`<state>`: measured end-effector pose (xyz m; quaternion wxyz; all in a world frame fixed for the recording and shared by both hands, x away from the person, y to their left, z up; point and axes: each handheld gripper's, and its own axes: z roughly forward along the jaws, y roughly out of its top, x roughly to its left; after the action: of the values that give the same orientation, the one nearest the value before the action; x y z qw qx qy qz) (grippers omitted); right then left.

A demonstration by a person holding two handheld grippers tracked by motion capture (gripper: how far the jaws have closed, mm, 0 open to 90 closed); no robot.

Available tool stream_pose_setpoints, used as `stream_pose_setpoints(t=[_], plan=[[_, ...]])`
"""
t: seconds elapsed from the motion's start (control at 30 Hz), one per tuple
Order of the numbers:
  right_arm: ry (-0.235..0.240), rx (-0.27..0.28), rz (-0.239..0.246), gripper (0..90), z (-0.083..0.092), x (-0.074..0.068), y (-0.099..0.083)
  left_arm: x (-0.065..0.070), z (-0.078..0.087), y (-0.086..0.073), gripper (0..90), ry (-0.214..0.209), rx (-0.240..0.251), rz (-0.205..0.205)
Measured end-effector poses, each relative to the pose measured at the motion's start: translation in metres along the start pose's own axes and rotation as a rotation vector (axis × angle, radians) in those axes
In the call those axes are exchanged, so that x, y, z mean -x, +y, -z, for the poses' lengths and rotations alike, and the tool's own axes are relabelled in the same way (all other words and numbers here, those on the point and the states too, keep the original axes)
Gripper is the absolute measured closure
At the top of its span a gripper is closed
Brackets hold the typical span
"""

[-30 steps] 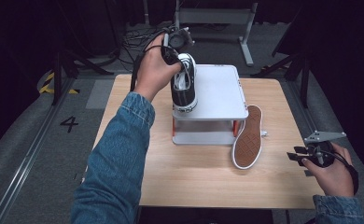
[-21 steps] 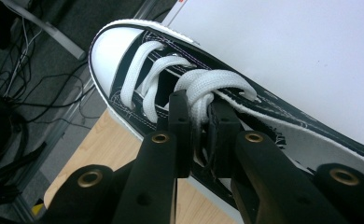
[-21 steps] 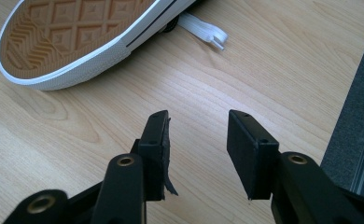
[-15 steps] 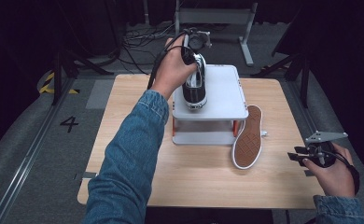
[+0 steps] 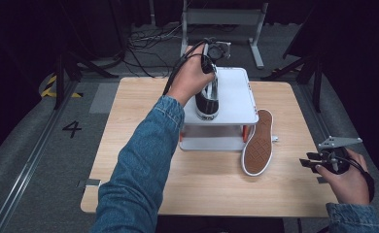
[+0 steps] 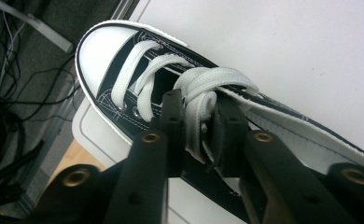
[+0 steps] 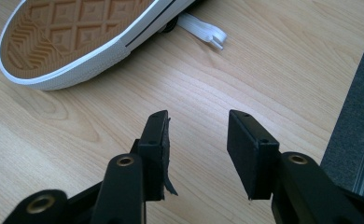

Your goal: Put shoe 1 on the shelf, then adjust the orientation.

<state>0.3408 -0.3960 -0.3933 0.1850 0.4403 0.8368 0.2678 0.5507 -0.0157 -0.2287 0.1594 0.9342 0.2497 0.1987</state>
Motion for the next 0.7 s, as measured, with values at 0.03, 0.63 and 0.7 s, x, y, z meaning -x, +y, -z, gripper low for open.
stream_pose_setpoints(t=[0.03, 0.63, 0.7], plan=[[-0.002, 0.001, 0.001, 59.9, 0.0, 0.0, 0.0, 0.0, 0.0, 0.0, 67.4, 0.0, 0.0, 0.0], [0.04, 0.057, 0.006, 50.3, -0.008, -0.008, 0.021, 0.016, 0.076, -0.111, 30.8, -0.149, 0.222, 0.132], [0.05, 0.07, 0.013, 47.1, -0.013, -0.009, 0.026, 0.02, 0.079, -0.129, 28.8, -0.157, 0.233, 0.145]])
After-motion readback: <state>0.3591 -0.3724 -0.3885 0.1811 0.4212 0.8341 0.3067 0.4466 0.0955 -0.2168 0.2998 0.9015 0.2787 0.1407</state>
